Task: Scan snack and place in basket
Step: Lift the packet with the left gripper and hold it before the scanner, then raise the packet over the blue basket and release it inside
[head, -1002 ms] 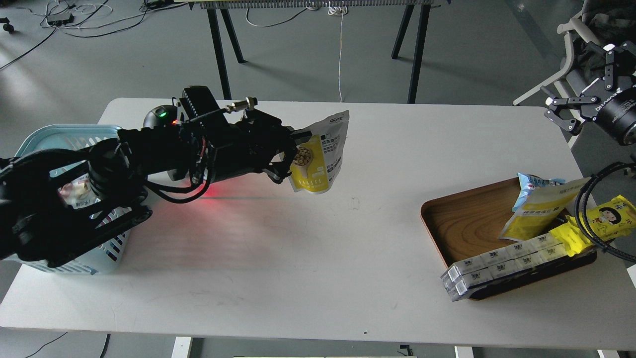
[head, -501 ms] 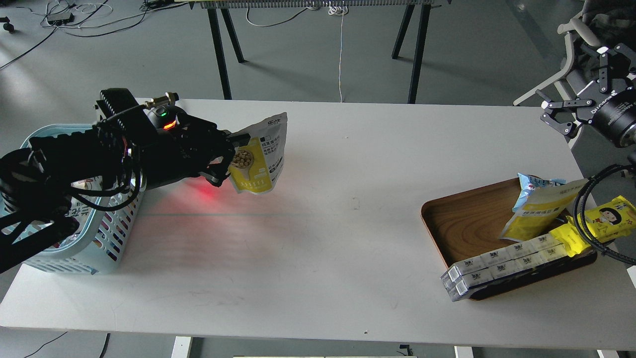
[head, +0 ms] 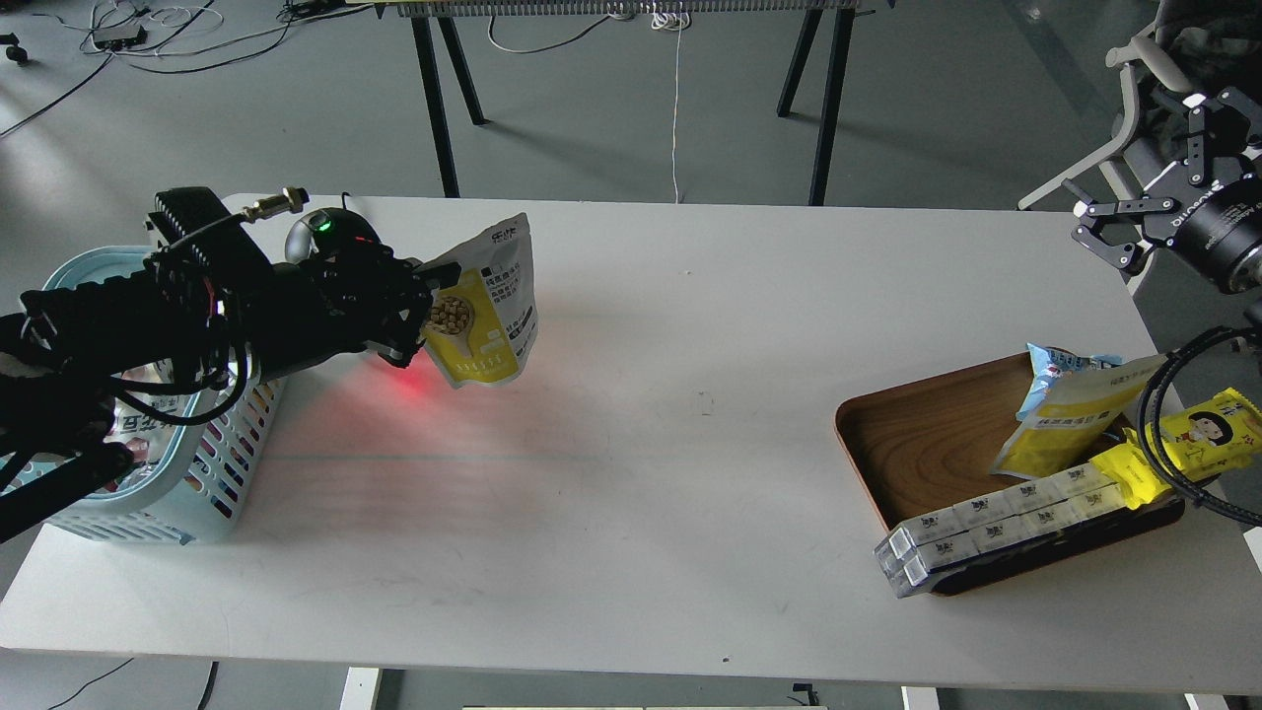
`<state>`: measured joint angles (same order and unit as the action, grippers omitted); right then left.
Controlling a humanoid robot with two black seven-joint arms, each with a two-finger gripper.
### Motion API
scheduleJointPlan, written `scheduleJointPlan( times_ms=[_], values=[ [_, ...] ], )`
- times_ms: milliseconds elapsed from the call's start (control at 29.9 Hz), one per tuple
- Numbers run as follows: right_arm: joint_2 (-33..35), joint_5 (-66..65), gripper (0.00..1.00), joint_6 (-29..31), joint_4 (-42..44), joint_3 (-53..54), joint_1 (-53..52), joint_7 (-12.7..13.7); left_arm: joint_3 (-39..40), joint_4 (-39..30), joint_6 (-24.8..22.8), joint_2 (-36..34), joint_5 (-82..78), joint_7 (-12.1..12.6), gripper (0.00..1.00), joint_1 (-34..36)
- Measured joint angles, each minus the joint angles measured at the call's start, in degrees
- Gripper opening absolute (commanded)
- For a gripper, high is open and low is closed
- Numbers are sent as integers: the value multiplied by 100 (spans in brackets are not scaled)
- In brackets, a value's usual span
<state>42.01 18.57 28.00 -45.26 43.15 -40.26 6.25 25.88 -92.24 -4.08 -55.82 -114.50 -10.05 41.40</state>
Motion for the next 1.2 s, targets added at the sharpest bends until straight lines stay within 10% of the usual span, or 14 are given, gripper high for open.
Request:
scheduleJointPlan(
  times_ms=[1203],
  values=[
    [-60,-20,98,0,0,-4,-34,-1,-4,82,-1104,-238,-953,-368,0,421]
  ],
)
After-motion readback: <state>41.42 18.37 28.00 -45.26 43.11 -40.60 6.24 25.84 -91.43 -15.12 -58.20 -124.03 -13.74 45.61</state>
